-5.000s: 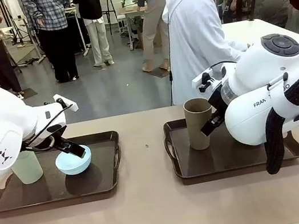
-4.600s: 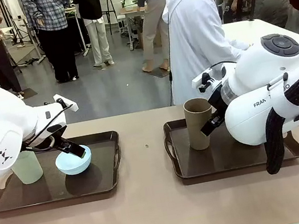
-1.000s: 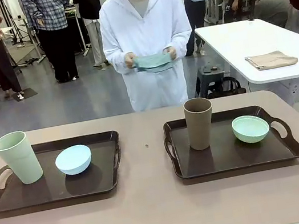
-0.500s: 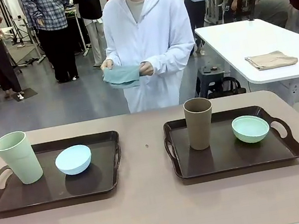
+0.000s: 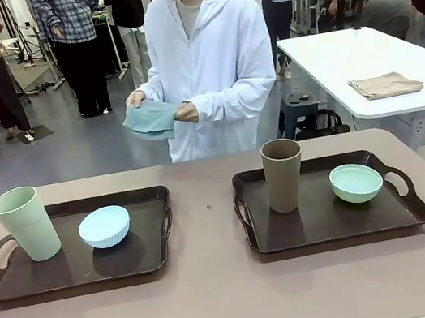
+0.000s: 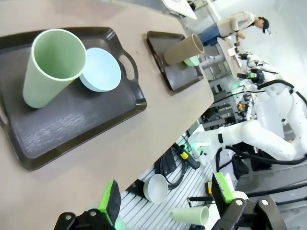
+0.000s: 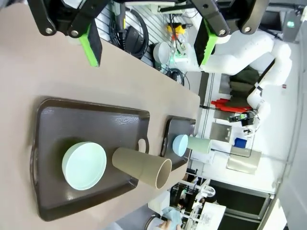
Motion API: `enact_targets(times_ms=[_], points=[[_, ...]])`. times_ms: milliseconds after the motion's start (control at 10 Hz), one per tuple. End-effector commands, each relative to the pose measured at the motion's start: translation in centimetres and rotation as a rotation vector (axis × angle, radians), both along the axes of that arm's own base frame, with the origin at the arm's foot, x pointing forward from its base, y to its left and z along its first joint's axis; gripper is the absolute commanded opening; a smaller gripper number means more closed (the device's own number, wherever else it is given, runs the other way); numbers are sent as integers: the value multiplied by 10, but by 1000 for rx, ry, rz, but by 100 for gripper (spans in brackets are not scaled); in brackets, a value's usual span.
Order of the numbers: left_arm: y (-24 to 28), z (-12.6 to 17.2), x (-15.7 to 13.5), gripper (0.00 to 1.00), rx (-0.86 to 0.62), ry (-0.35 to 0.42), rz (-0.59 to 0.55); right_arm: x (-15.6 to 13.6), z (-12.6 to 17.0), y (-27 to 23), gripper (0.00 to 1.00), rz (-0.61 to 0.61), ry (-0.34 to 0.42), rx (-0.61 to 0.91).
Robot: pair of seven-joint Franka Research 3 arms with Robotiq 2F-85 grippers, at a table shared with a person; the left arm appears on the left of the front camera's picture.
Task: Set up a tray with a mat and arrange the tableware.
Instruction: Pick up the Picnic Bowl and Reusable plastic cup from the Handle tray in front of the human's position and hold them in the air.
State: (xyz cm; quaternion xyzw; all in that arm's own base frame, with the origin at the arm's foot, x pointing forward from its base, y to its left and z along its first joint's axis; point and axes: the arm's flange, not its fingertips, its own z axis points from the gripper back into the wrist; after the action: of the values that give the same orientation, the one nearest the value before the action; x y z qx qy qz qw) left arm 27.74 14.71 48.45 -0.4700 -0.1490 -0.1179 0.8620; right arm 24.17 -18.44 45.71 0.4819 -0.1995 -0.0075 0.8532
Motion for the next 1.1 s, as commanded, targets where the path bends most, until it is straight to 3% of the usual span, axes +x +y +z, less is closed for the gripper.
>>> enact_targets(times_ms=[0, 1000], points=[[3, -1, -1, 100, -14, -6, 5, -4, 3, -1, 100, -16, -25, 15], [3, -1, -1, 100, -14, -6, 5, -4, 3, -1, 100, -16, -25, 15]])
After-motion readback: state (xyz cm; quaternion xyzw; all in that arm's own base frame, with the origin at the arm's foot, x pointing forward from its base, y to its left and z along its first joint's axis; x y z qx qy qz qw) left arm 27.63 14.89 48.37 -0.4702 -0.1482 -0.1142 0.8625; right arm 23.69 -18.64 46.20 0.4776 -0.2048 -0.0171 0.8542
